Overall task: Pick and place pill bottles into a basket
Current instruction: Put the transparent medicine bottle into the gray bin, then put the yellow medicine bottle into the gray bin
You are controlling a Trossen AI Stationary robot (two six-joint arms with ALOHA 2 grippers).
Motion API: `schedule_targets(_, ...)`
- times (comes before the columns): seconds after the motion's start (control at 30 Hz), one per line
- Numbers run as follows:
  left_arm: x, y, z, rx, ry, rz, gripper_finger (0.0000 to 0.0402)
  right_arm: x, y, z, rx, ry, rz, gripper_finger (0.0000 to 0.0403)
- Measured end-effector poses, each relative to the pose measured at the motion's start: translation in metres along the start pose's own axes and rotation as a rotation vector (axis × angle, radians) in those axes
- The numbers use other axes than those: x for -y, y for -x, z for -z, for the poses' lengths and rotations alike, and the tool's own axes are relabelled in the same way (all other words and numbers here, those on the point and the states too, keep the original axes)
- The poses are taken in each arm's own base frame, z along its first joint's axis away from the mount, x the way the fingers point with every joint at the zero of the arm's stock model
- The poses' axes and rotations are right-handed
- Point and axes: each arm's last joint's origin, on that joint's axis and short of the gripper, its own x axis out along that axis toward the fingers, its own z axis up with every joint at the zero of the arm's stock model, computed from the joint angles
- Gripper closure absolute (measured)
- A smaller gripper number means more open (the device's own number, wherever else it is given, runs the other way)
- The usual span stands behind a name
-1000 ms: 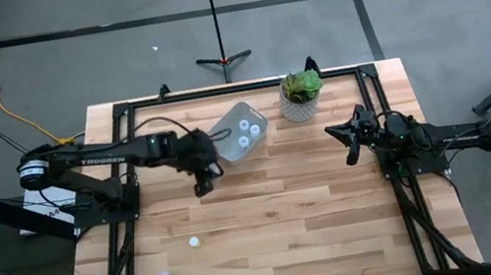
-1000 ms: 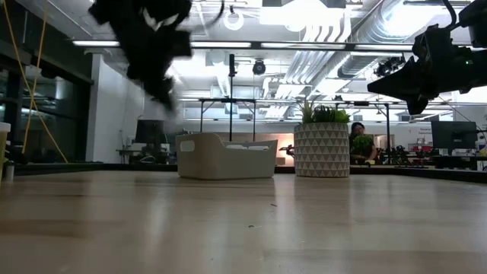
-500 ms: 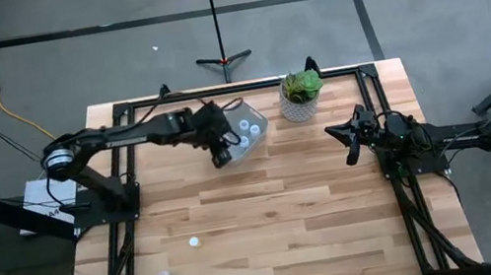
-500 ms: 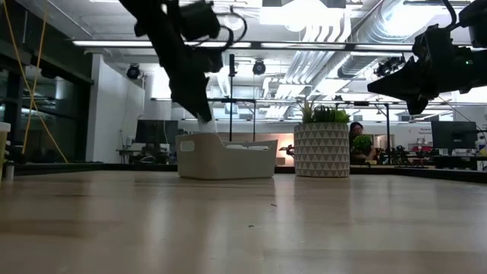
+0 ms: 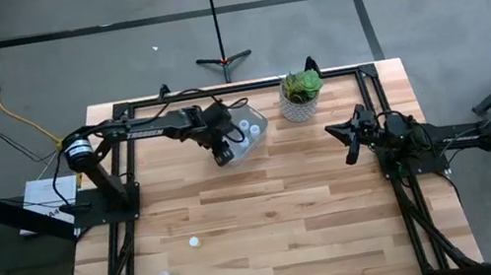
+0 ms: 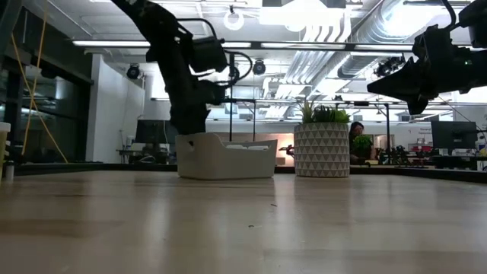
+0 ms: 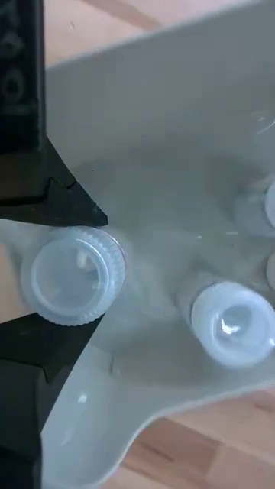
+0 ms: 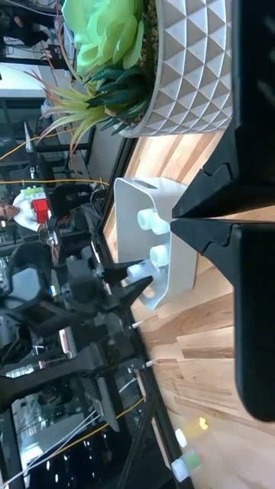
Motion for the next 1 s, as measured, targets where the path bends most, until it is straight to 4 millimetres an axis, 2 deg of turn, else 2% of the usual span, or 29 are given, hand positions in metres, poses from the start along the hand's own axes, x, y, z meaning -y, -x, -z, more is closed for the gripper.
schedule_targets(0.17,0.000,-0.007,0.001,-0.023,0.008,0.017,0.0192,0.000,0.000,0.000,0.001,0.000,0.001,0.0399)
schedule_targets(0.53,0.001,-0.005,-0.002,-0.010,-0.051,0.022,0.0149,0.000,0.000,0.000,0.000,0.000,0.003,0.0401)
schedule_targets(0.67,0.004,0.016,-0.022,0.008,-0.054,0.072,0.0143,0.000,0.000,0.000,0.000,0.000,0.002,0.0398)
schedule_targets(0.83,0.011,0.051,-0.048,0.046,-0.111,0.159,0.0154,0.000,0.000,0.000,0.000,0.012,0.002,0.0401)
schedule_targets(1.0,0.037,0.088,-0.061,0.071,-0.225,0.345,0.0172,0.000,0.000,0.000,0.000,0.026,0.003,0.0399)
